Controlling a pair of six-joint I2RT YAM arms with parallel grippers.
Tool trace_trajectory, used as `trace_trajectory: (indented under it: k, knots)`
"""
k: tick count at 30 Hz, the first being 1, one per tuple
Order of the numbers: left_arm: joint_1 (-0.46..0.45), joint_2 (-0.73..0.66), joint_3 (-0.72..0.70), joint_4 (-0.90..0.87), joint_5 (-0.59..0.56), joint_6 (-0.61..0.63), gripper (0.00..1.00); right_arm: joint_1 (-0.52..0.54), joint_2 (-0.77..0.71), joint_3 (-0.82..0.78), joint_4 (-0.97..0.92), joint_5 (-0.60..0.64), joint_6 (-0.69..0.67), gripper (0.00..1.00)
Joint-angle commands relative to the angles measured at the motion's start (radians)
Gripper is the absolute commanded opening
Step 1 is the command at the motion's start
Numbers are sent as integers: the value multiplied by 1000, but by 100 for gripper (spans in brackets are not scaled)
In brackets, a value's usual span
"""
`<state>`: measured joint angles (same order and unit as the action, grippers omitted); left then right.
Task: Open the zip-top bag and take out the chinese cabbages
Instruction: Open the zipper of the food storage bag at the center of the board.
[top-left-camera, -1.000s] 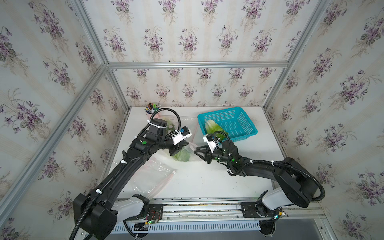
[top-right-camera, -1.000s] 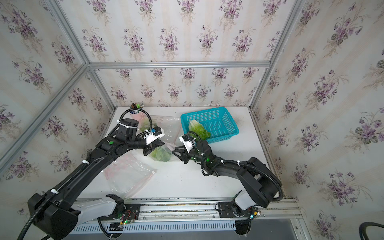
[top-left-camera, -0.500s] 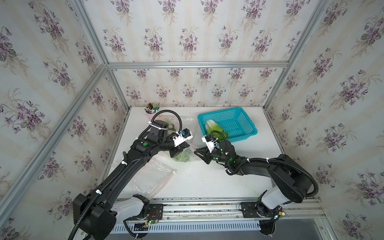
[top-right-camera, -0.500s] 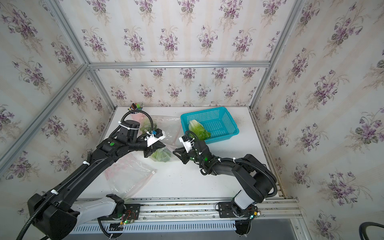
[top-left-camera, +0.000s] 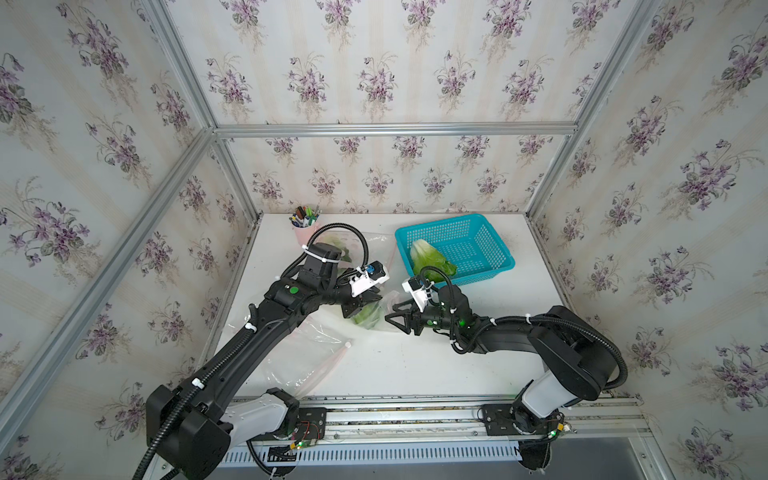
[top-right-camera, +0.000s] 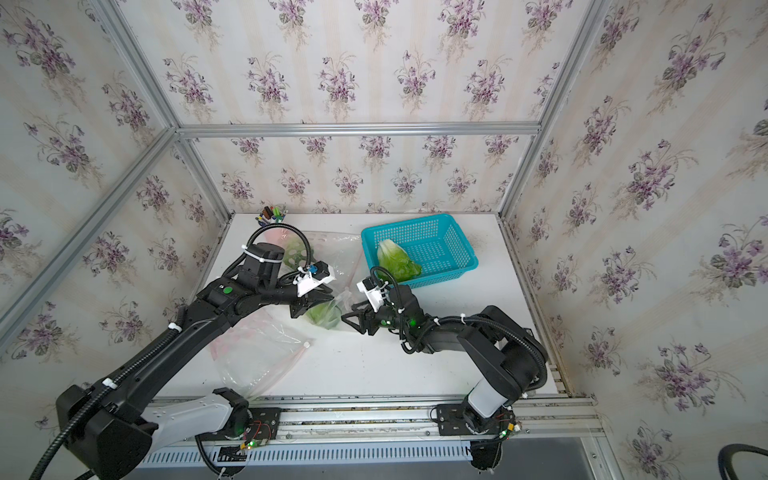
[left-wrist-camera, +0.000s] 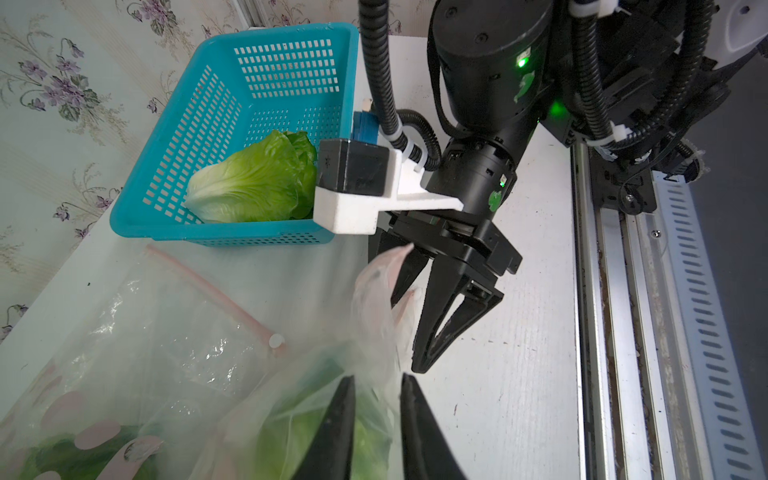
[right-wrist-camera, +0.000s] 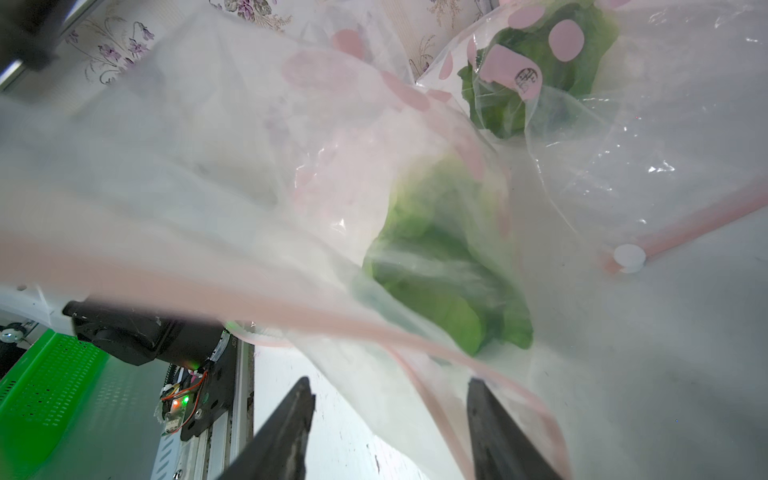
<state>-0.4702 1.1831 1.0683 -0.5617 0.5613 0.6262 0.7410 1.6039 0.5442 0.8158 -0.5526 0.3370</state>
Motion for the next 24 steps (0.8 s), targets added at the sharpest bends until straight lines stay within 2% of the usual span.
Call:
trace_trajectory:
  k: [1,4,9,14,18,24]
  knots:
    - [-1,-6,-1,19,-7,-7,45,0,-4,10,11,87,1,65]
    - [-2,-10,1,20,-29,-12,52,-16,2,38,-6,106,-4,63]
    - [-2,-10,11,38,-112,-73,66,-46,61,78,39,39,41,54]
    - [0,-11,23,49,-206,-153,68,-50,85,63,78,72,51,54]
    - [-1,-25,19,61,-221,-215,67,-69,85,46,68,141,26,43]
    - [0,-38,-8,76,-232,-255,66,-85,106,60,45,166,-30,24]
